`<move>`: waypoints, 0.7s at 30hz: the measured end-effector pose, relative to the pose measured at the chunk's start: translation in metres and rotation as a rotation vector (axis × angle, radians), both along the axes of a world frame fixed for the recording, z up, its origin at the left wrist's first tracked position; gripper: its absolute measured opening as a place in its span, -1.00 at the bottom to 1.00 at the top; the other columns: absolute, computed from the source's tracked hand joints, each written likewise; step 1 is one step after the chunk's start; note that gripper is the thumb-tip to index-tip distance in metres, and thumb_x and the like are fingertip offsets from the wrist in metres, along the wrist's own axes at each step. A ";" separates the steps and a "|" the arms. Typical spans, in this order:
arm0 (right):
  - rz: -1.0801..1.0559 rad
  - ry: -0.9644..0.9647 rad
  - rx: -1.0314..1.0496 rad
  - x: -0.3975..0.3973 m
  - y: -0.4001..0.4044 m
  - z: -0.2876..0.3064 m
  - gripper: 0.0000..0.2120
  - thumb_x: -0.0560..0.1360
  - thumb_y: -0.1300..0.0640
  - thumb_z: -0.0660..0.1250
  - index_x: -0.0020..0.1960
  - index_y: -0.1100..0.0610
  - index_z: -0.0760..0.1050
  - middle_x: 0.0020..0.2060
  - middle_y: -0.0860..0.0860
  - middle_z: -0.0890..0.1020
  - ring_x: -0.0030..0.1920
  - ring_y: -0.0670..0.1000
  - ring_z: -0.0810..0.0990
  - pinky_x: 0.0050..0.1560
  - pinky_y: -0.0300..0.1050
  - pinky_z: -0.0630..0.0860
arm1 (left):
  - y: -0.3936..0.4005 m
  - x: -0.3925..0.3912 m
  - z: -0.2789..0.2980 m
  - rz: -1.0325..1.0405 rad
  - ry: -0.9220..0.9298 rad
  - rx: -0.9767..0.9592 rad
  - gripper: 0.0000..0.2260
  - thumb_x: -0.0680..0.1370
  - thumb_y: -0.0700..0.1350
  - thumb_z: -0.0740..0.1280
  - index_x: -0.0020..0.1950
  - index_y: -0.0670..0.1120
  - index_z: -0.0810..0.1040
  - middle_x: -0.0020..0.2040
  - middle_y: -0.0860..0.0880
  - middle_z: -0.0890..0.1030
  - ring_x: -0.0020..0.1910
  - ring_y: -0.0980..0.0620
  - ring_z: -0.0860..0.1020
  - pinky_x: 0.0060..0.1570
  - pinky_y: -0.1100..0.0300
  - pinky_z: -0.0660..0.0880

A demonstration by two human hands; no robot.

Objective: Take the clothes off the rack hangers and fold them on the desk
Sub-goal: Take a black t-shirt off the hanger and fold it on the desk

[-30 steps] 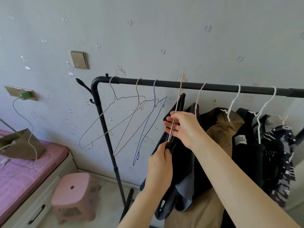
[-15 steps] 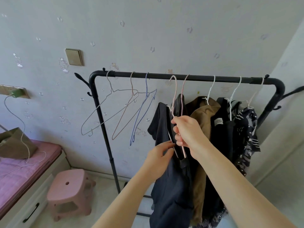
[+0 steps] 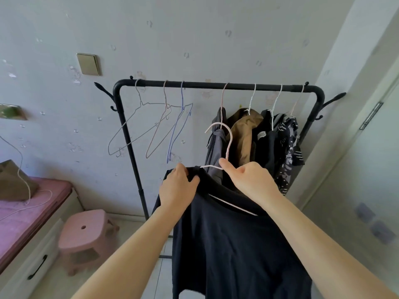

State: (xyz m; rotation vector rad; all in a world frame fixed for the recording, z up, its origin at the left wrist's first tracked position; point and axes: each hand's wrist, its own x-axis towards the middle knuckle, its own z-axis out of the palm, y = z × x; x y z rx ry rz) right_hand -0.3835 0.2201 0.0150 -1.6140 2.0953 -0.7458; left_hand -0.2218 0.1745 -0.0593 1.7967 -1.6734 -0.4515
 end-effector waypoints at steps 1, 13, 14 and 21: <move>-0.007 0.057 -0.018 -0.002 0.002 0.002 -0.35 0.42 -0.43 0.16 -0.56 0.07 0.23 -0.59 -0.07 0.39 -0.45 0.06 0.50 -0.26 -0.03 0.48 | 0.005 0.004 0.003 -0.003 -0.038 -0.033 -0.80 0.56 0.06 0.25 -0.04 -0.07 0.44 -0.16 -0.01 0.55 -0.20 -0.04 0.51 -0.28 0.11 0.42; 0.017 -0.010 -0.092 -0.019 0.000 0.007 -0.61 0.54 -0.03 0.09 -0.38 0.14 0.31 -0.39 0.07 0.49 -0.39 0.10 0.45 -0.30 -0.03 0.42 | 0.021 0.079 0.047 0.228 0.083 -0.198 -0.78 0.52 -0.07 0.24 -0.27 -0.15 0.47 -0.26 -0.06 0.51 -0.27 -0.09 0.47 -0.34 0.12 0.33; 0.028 -0.039 -0.101 -0.019 -0.002 0.007 -0.61 0.55 -0.02 0.10 -0.39 0.15 0.28 -0.42 0.06 0.46 -0.42 0.07 0.42 -0.34 -0.07 0.38 | 0.020 0.087 0.052 0.220 0.152 -0.185 -0.78 0.53 -0.10 0.25 -0.25 -0.19 0.50 -0.19 -0.04 0.51 -0.23 -0.04 0.47 -0.31 0.14 0.34; 0.021 -0.470 -0.073 -0.010 -0.020 0.007 -0.63 0.52 0.06 0.04 -0.42 0.15 0.32 -0.56 -0.02 0.42 -0.37 0.04 0.44 -0.22 0.01 0.53 | 0.027 0.135 0.054 -0.025 0.611 0.064 -0.77 0.54 -0.25 0.26 -0.32 -0.18 0.53 -0.34 -0.06 0.54 -0.28 -0.02 0.48 -0.25 0.20 0.36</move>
